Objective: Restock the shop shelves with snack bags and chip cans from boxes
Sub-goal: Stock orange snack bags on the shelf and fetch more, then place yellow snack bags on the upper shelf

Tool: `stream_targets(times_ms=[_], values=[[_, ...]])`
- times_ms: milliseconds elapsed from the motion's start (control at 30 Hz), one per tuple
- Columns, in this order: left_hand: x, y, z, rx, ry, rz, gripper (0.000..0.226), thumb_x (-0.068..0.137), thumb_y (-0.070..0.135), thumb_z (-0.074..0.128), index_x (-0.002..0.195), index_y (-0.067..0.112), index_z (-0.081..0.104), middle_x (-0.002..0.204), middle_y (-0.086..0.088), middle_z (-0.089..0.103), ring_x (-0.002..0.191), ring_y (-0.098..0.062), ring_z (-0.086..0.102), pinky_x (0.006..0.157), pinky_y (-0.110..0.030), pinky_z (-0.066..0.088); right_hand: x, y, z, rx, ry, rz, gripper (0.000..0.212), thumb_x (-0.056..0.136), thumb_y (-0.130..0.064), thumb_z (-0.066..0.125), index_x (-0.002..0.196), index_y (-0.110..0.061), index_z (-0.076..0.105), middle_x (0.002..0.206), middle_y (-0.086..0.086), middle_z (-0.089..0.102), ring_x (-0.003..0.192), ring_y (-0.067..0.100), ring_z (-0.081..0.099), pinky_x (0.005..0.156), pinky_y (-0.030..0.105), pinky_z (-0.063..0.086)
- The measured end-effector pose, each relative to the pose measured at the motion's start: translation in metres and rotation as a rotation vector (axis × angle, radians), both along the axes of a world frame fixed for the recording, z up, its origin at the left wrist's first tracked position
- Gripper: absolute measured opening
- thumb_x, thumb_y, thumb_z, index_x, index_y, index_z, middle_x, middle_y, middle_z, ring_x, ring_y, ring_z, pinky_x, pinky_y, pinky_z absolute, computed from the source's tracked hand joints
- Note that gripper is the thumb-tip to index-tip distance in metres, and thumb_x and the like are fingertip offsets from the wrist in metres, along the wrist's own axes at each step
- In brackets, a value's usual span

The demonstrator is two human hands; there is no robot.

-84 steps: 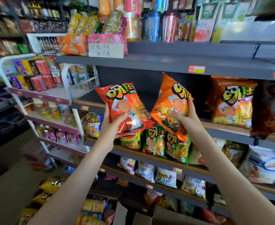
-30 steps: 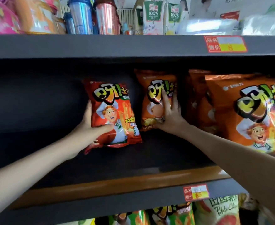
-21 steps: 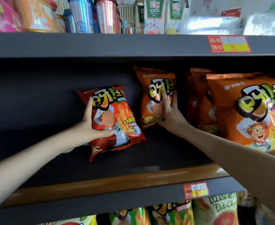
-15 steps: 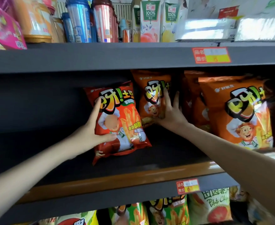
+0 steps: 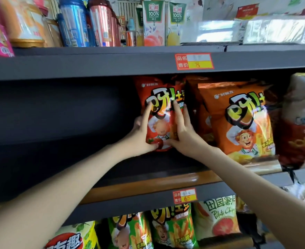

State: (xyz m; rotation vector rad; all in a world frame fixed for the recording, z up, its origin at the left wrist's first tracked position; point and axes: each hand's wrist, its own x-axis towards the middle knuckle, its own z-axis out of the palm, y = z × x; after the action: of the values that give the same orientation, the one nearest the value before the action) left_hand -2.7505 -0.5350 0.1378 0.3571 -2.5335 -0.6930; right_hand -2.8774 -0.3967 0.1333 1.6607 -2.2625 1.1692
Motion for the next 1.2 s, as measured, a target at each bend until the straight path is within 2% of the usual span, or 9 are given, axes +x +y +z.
stream_targets(times_ms=[133,400,567,733,800,900,1000,1100,1200], values=[[-0.017,0.001,0.004,-0.069,-0.039,0.112,0.127,0.080,0.019,0.079,0.129,0.052,-0.033,0.149,-0.016,0.010,0.136,-0.032,0.036,0.098,-0.027,0.040,-0.002,-0.004,0.008,0.065,0.038,-0.129,0.117,0.084,-0.011,0.073,0.147,-0.038,-0.021,0.158,0.010,-0.023,0.144,0.042,0.009,0.114,0.049,0.022],[0.007,0.044,0.018,0.058,-0.099,0.279,0.121,0.080,0.032,0.078,0.150,0.040,-0.020,0.160,-0.016,-0.008,0.145,-0.041,0.019,0.111,-0.054,0.034,0.023,0.019,0.023,0.105,0.043,-0.229,0.104,0.088,-0.024,0.069,0.151,-0.034,-0.012,0.160,0.012,-0.011,0.146,0.040,0.004,0.113,0.054,0.021],[0.069,0.111,0.016,0.162,0.068,0.414,0.084,0.091,0.025,0.065,0.156,0.027,0.011,0.151,-0.014,0.027,0.135,-0.030,0.037,0.103,-0.032,0.036,0.086,0.062,0.022,-0.169,-0.080,-0.132,0.067,0.094,-0.023,0.061,0.150,-0.010,0.026,0.150,0.015,0.031,0.139,0.032,0.026,0.110,0.040,0.029],[0.167,0.192,-0.023,0.243,0.216,0.583,0.061,0.095,0.018,0.061,0.149,0.018,0.033,0.144,-0.004,0.042,0.132,-0.013,0.039,0.098,-0.010,0.029,0.169,0.108,-0.003,-0.158,-0.149,0.150,0.047,0.096,-0.018,0.057,0.139,-0.006,0.042,0.132,0.011,0.048,0.127,0.025,0.041,0.098,0.014,0.032],[0.209,0.216,-0.055,0.365,0.240,0.673,0.058,0.094,0.017,0.062,0.147,0.015,0.036,0.142,-0.002,0.045,0.127,-0.009,0.043,0.103,-0.013,0.032,0.199,0.121,-0.017,-0.148,-0.168,0.251,0.040,0.096,-0.016,0.057,0.134,-0.006,0.046,0.121,0.006,0.051,0.120,0.025,0.047,0.095,0.024,0.038],[0.267,0.251,-0.102,0.743,0.223,0.813,0.063,0.095,0.015,0.061,0.149,0.019,0.030,0.140,0.000,0.044,0.127,-0.016,0.048,0.104,-0.035,0.045,0.247,0.133,-0.046,-0.022,-0.251,0.400,0.040,0.097,-0.018,0.056,0.133,-0.007,0.046,0.116,-0.001,0.048,0.114,0.021,0.049,0.091,0.024,0.038],[0.325,0.278,-0.142,0.882,0.120,0.983,0.066,0.096,0.019,0.060,0.152,0.024,0.025,0.135,0.006,0.043,0.124,-0.014,0.050,0.093,-0.026,0.047,0.296,0.136,-0.079,0.162,-0.337,0.527,0.046,0.097,-0.020,0.056,0.138,-0.008,0.043,0.130,0.007,0.049,0.120,0.023,0.049,0.092,0.024,0.039],[0.382,0.293,-0.167,0.976,0.049,1.138,0.070,0.095,0.023,0.061,0.154,0.022,0.022,0.148,-0.005,0.040,0.128,-0.020,0.049,0.099,-0.035,0.049,0.340,0.129,-0.111,0.305,-0.355,0.620,0.046,0.096,-0.020,0.058,0.138,-0.009,0.043,0.132,0.008,0.049,0.117,0.016,0.049,0.084,0.013,0.033],[0.441,0.301,-0.189,1.039,-0.010,1.285,0.070,0.096,0.027,0.061,0.154,0.019,0.022,0.141,-0.007,0.048,0.126,-0.023,0.051,0.097,-0.037,0.048,0.382,0.118,-0.143,0.452,-0.365,0.675,0.050,0.095,-0.024,0.059,0.140,-0.013,0.041,0.134,0.003,0.047,0.127,0.021,0.046,0.098,0.031,0.042]])
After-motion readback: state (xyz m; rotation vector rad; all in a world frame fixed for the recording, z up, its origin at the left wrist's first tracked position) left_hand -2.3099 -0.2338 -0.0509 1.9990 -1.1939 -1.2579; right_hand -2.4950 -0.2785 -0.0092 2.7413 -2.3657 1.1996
